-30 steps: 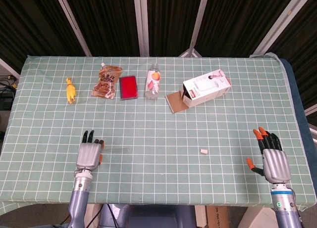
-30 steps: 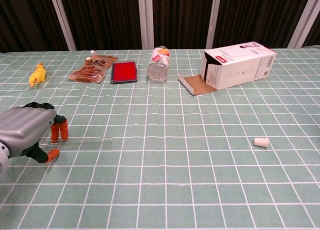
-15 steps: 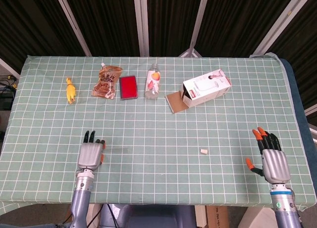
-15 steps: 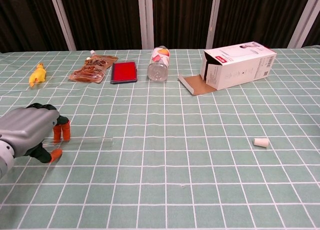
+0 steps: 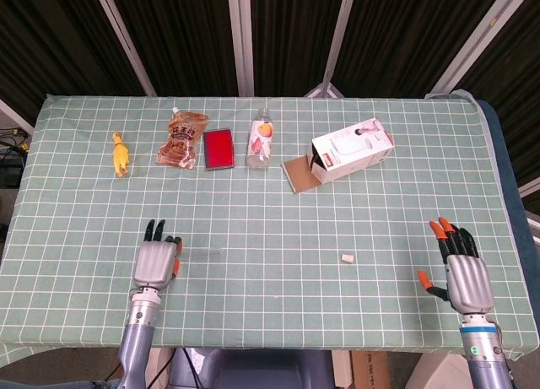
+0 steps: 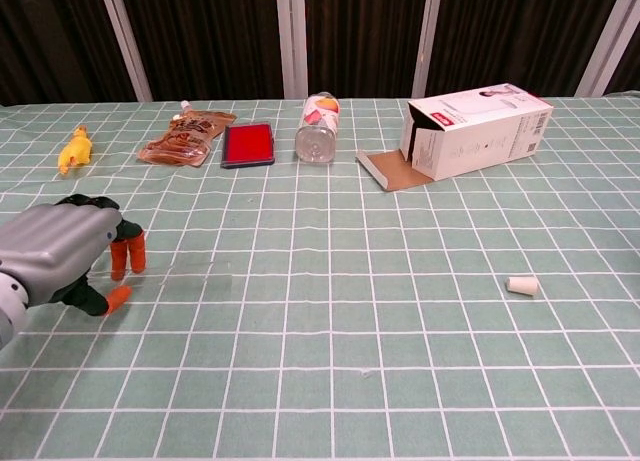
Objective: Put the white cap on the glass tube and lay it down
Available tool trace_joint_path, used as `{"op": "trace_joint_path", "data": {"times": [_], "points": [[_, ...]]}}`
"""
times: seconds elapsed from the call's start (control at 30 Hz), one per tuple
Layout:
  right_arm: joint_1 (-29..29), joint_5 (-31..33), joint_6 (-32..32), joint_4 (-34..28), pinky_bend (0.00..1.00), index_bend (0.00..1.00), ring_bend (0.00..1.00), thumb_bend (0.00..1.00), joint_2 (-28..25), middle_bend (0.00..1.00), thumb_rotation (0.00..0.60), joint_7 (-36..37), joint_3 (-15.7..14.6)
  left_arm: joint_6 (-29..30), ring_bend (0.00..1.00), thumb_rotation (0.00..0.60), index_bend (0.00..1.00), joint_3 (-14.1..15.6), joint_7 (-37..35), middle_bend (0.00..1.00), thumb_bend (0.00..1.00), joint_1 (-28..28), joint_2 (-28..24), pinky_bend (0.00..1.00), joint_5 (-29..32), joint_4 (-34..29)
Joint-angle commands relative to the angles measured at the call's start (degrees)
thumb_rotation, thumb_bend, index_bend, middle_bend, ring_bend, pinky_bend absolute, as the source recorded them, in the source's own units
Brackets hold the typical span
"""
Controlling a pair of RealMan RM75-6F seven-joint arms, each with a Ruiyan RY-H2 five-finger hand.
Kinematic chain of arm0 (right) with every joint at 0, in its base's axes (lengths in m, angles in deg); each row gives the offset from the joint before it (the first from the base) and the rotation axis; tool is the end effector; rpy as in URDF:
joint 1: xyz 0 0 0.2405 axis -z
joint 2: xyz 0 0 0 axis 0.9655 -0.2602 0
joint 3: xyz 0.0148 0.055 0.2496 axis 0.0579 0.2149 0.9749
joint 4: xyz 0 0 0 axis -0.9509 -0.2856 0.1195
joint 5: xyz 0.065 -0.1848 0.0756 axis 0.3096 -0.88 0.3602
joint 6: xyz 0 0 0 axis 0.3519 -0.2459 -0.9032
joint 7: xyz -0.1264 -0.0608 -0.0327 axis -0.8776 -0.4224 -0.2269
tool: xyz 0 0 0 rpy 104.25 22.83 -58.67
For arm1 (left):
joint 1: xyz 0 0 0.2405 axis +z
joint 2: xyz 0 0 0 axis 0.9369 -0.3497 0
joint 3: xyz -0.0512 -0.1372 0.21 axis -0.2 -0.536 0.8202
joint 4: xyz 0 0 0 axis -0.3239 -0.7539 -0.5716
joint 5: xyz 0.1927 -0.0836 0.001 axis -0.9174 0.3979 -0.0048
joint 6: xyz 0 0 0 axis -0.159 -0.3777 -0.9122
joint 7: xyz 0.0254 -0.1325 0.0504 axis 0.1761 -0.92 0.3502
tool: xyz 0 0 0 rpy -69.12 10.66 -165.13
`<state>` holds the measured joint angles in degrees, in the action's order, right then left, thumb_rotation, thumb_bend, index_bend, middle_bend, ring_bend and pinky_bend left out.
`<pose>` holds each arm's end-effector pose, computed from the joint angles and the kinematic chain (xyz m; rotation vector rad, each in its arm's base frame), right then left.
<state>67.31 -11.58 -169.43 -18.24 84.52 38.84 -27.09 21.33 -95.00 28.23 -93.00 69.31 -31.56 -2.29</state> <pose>-0.2819 -0.2002 0.1091 1.3375 -1.0526 0.9522 -0.1735 0.2439 -0.0505 -1.5943 -0.8412 -0.6553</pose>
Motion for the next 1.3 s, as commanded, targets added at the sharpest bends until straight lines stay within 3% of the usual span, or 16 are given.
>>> {"op": "trace_joint_path", "data": {"times": [0.03,0.37,0.5,0.77,1.07,1.3], "points": [[0.0,0.0,0.0,-0.1,0.00,0.00,0.00,0.36,0.0,0.00,0.600,-0.1,0.0,-0.3,0.09,0.600,0.49,-0.1,-1.9,0.49,0.76,-0.5,-1.2,0.00,-1.8,-0.7],[-0.2,0.6,0.3,-0.5,0.00,0.00,0.00,0.36,0.0,0.00,0.600,-0.3,0.2,-3.6,0.09,0.600,0.49,0.4,-12.3,0.49,0.76,-3.9,-6.2,0.00,-12.6,-0.2],[-1.3,1.1,1.4,-1.2,0.00,0.01,0.00,0.36,0.6,0.00,0.600,-1.9,0.9,-4.5,0.09,0.600,0.49,-1.8,-17.7,0.49,0.76,-5.6,-9.0,0.00,-15.3,-1.1],[-5.3,6.5,5.4,-2.1,0.00,0.29,0.00,0.36,6.4,0.06,0.600,-11.8,2.6,-6.6,0.09,0.600,0.49,-5.8,-22.2,0.49,0.76,-7.8,-14.7,0.00,-15.1,-5.2],[-8.2,11.7,6.1,0.6,0.00,0.37,0.00,0.36,15.5,0.10,0.600,-20.3,3.4,-7.8,0.09,0.600,0.49,-7.7,-23.9,0.49,0.76,-9.1,-18.2,0.00,-13.9,-7.2],[-9.3,14.3,5.9,4.8,0.00,0.39,0.00,0.36,20.6,0.11,0.600,-22.7,3.9,-7.9,0.09,0.600,0.49,-7.7,-25.4,0.49,0.76,-9.4,-19.6,0.00,-13.7,-7.6]]}}
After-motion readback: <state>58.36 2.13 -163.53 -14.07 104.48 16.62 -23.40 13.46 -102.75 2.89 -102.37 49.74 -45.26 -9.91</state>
